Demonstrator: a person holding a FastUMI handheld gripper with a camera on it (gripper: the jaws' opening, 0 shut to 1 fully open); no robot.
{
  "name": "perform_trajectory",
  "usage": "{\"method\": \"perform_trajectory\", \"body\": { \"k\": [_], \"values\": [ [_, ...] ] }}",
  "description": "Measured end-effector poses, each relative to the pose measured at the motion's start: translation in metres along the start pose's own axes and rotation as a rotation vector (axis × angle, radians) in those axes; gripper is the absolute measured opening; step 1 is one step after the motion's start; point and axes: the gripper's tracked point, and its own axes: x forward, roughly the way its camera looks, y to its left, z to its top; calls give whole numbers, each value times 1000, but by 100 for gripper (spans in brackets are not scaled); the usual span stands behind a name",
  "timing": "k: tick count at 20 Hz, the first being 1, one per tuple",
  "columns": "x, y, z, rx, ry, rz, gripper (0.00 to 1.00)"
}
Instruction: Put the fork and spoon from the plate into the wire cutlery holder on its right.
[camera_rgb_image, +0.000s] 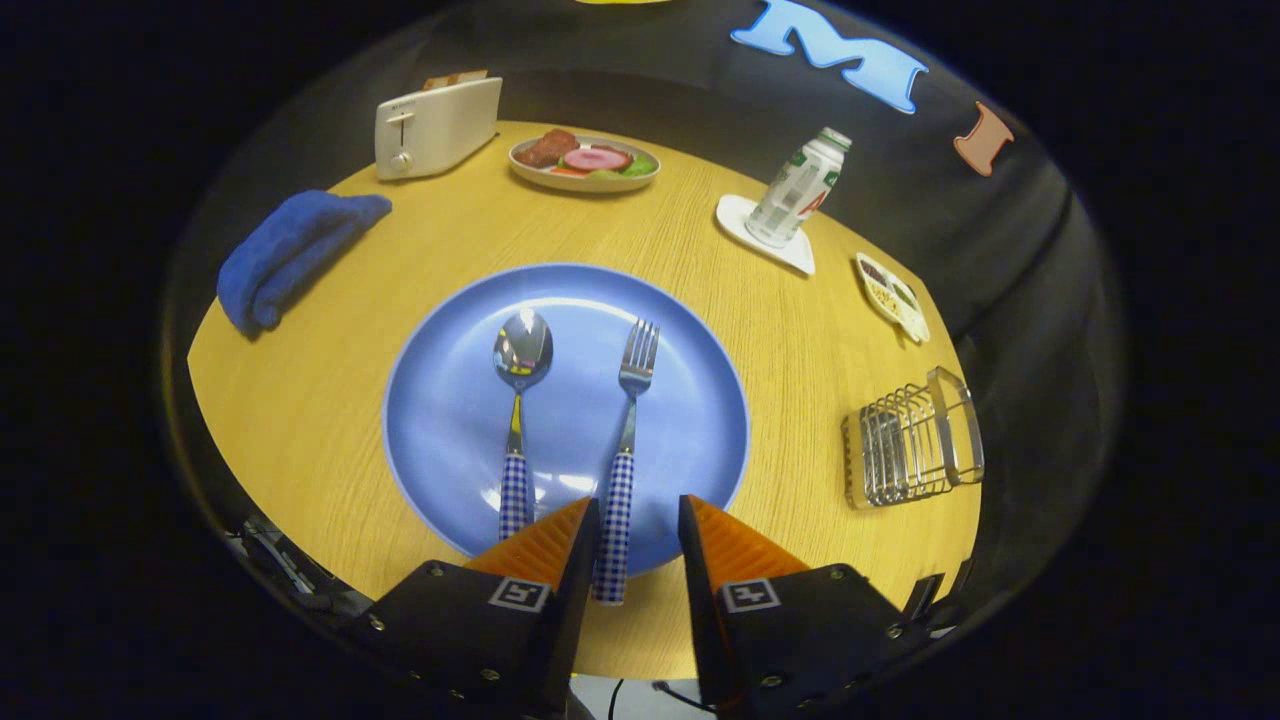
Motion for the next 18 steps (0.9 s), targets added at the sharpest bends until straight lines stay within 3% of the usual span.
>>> {"method": "perform_trajectory", "body": {
  "k": [1, 4, 7, 9, 10, 18],
  "values": [
    [0, -1, 0, 2, 22, -6, 38],
    [-1, 2, -5, 0, 75, 16, 38],
    [0, 1, -6, -9, 114, 45, 10],
    [-2, 6, -4, 0, 110, 111, 10],
    [-1, 5, -7, -27, 136, 124, 1],
    [-23, -25, -5, -234, 214, 169, 1]
  ]
}}
